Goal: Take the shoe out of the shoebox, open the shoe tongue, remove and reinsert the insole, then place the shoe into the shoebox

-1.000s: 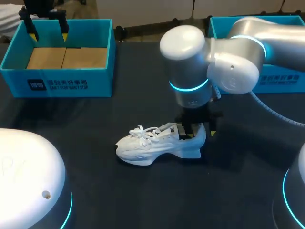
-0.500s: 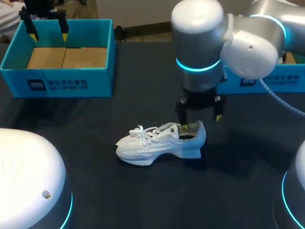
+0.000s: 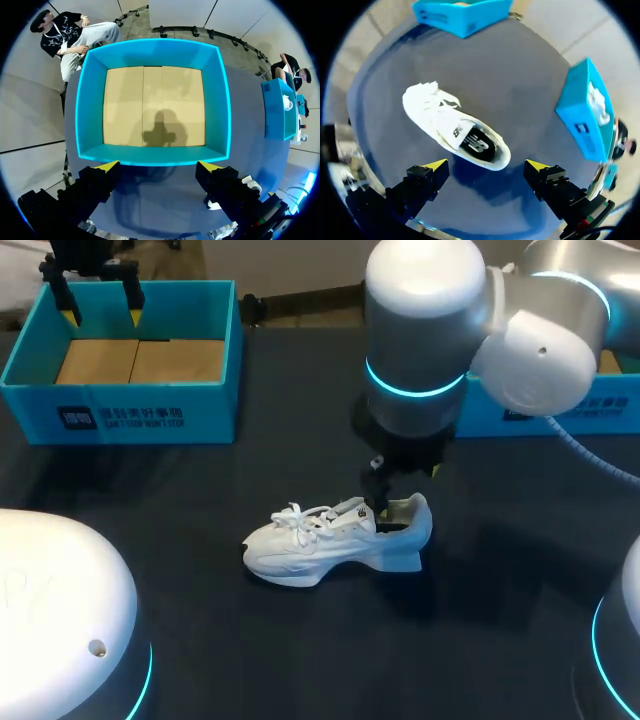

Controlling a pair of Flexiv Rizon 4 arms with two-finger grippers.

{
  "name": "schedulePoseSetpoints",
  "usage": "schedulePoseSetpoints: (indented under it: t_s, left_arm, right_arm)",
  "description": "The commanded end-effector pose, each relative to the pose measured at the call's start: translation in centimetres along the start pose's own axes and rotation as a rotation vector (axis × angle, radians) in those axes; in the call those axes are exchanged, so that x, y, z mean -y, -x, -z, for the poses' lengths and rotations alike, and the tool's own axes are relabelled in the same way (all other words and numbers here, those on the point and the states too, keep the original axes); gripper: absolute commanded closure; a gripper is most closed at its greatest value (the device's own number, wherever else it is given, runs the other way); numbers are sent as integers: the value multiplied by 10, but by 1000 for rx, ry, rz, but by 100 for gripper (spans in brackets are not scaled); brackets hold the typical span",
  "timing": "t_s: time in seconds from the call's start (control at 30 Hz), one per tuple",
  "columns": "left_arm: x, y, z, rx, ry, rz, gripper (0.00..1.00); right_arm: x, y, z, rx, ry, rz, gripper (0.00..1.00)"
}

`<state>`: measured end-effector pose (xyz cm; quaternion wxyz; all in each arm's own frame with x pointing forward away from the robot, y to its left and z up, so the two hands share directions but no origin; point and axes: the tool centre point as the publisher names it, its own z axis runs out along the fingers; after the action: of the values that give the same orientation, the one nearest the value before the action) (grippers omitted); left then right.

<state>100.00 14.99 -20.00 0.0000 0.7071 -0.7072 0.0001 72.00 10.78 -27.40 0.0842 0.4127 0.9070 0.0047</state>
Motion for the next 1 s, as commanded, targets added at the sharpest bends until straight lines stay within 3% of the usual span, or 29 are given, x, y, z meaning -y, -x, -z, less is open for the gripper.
schedulePoseSetpoints:
  t_s: [0.03,0.57,0.7,1.0]
  left_arm:
    - [0,0,0,0,0,0,0]
    - [0,0,0,0,0,0,0]
    - [0,0,0,0,0,0,0]
    - [0,0,0,0,0,0,0]
  right_arm:
    - [3,0,-2,5,50,223,0]
    - [3,0,-2,5,50,223,0]
    - [3,2,4,-64,116,403,0]
    - [9,19,20,-151,273,651,0]
